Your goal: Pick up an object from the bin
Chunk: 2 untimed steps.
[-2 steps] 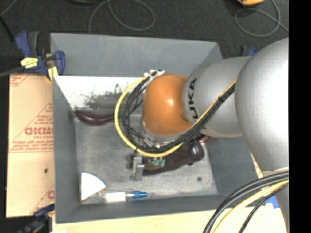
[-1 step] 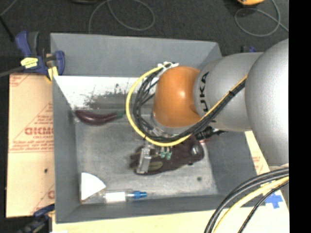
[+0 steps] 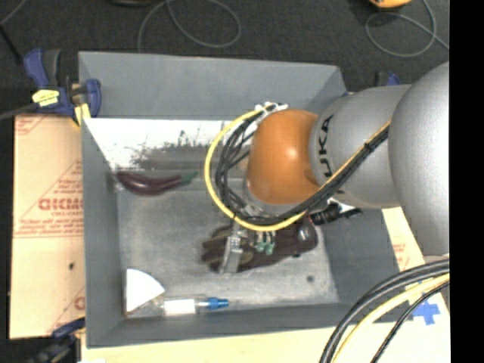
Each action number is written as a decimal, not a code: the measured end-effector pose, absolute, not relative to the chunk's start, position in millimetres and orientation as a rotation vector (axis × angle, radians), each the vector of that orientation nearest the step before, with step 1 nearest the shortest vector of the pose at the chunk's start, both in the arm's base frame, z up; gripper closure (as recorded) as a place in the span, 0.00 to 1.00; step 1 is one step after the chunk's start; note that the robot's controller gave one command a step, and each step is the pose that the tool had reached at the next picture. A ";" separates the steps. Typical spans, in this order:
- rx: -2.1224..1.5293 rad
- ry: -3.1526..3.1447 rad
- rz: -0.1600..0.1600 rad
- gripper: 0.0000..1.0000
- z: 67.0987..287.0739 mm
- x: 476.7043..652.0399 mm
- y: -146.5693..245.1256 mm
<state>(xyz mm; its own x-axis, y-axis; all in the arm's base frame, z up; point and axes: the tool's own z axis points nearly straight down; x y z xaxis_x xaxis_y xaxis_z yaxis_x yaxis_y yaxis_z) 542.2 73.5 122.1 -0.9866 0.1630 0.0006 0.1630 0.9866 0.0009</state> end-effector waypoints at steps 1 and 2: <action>0.107 -3.142 -0.002 0.00 106.7 541.9 58.5; -0.060 -3.141 -0.003 0.00 98.7 538.3 49.1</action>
Offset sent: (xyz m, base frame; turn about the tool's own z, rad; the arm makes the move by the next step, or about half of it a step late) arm -0.0073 -0.0295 -0.0287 -0.0392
